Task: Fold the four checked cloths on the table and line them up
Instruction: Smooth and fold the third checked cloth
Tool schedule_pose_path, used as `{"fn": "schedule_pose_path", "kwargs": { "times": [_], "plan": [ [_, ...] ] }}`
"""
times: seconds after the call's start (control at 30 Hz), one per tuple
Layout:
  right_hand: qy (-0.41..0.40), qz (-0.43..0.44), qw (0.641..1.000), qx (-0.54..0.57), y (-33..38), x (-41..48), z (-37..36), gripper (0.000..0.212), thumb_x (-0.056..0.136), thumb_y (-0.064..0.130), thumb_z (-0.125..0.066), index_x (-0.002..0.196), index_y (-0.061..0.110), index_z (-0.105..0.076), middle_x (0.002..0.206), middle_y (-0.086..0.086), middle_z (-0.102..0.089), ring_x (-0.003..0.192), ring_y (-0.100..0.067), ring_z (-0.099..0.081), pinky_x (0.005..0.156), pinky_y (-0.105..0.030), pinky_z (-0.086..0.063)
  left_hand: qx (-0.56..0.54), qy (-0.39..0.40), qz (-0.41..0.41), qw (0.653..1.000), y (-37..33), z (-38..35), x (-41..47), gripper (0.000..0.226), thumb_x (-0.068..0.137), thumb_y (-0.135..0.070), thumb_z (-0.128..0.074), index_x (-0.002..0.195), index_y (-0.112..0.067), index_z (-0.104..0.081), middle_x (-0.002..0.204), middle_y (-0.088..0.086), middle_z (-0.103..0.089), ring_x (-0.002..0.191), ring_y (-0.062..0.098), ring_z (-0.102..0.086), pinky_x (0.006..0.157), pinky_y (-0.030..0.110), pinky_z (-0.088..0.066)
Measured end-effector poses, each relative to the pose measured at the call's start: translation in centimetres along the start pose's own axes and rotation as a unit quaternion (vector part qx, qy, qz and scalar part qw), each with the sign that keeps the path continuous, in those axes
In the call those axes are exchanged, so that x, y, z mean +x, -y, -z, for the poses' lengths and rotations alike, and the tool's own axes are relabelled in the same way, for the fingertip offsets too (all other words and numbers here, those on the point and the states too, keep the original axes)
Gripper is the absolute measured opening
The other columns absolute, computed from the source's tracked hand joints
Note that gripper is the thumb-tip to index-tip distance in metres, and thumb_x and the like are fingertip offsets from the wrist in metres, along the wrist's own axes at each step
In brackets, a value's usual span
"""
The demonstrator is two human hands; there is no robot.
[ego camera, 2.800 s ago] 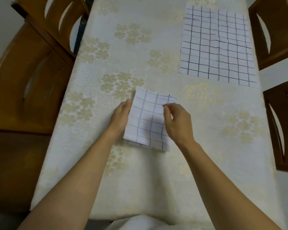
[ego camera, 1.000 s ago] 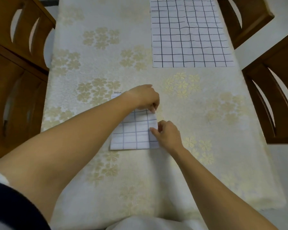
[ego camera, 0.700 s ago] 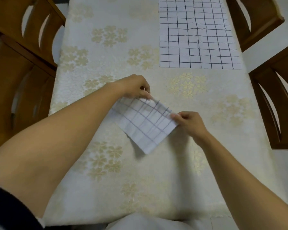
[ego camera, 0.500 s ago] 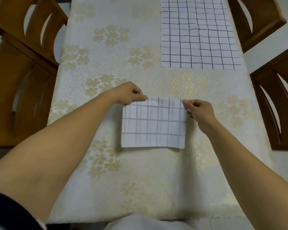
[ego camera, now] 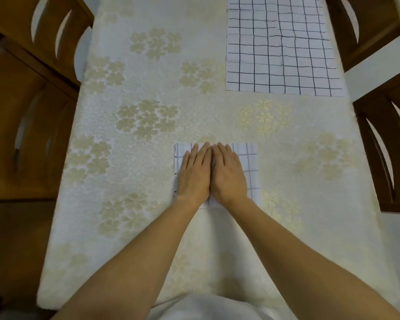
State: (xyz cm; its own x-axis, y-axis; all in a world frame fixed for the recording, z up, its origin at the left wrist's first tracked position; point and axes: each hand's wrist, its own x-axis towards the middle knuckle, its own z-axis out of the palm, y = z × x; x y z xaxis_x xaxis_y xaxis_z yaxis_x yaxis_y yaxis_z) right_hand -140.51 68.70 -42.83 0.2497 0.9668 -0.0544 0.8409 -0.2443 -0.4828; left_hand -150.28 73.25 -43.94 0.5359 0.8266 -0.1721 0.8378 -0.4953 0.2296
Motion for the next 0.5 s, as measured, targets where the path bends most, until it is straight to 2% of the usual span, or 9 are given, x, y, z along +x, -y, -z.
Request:
{"fn": "schedule_pose_path", "kwargs": {
  "times": [0.07, 0.17, 0.27, 0.5],
  "plan": [
    [0.019, 0.001, 1.000, -0.023, -1.0, -0.8, -0.7, 0.057, 0.106, 0.030, -0.019, 0.155, 0.004, -0.032, 0.162, -0.014, -0.030, 0.153, -0.028, -0.021, 0.126, -0.038, -0.010, 0.027, 0.003, 0.001, 1.000, 0.6, -0.8, -0.3, 0.063, 0.109, -0.028, -0.028, 0.162, -0.016, 0.003, 0.171, -0.001, 0.006, 0.157, 0.022, 0.010, 0.128, 0.042, 0.002],
    [0.042, 0.014, 0.996, -0.080, -2.4, -1.1, -0.7, 0.061, 0.107, 0.041, -0.013, 0.160, 0.012, -0.017, 0.168, -0.005, -0.011, 0.156, -0.021, -0.003, 0.126, -0.039, -0.002, 0.050, -0.005, -0.008, 0.999, 1.1, -0.5, -0.2, 0.059, 0.109, -0.035, -0.013, 0.162, -0.020, 0.006, 0.170, -0.003, 0.010, 0.157, 0.020, 0.010, 0.128, 0.043, 0.001],
    [0.041, -0.031, 0.992, -0.114, -3.7, -0.9, 0.1, 0.068, 0.105, 0.054, -0.008, 0.161, 0.016, -0.003, 0.169, 0.000, 0.004, 0.155, -0.018, 0.009, 0.126, -0.041, 0.002, 0.045, -0.004, -0.006, 0.999, 1.7, -0.1, -0.1, 0.059, 0.109, -0.042, -0.012, 0.163, -0.025, 0.005, 0.170, -0.006, 0.008, 0.157, 0.018, 0.008, 0.128, 0.044, 0.000],
    [0.078, -0.071, 0.986, -0.131, -7.7, -1.6, 2.6, 0.071, 0.103, 0.059, -0.005, 0.159, 0.020, 0.016, 0.166, 0.004, 0.022, 0.152, -0.017, 0.024, 0.126, -0.044, 0.006, 0.056, 0.011, -0.005, 0.998, 4.4, 0.6, -0.1, 0.065, 0.105, -0.055, -0.002, 0.162, -0.026, 0.012, 0.169, -0.007, 0.016, 0.157, 0.019, 0.013, 0.127, 0.046, 0.000]
  ]
}}
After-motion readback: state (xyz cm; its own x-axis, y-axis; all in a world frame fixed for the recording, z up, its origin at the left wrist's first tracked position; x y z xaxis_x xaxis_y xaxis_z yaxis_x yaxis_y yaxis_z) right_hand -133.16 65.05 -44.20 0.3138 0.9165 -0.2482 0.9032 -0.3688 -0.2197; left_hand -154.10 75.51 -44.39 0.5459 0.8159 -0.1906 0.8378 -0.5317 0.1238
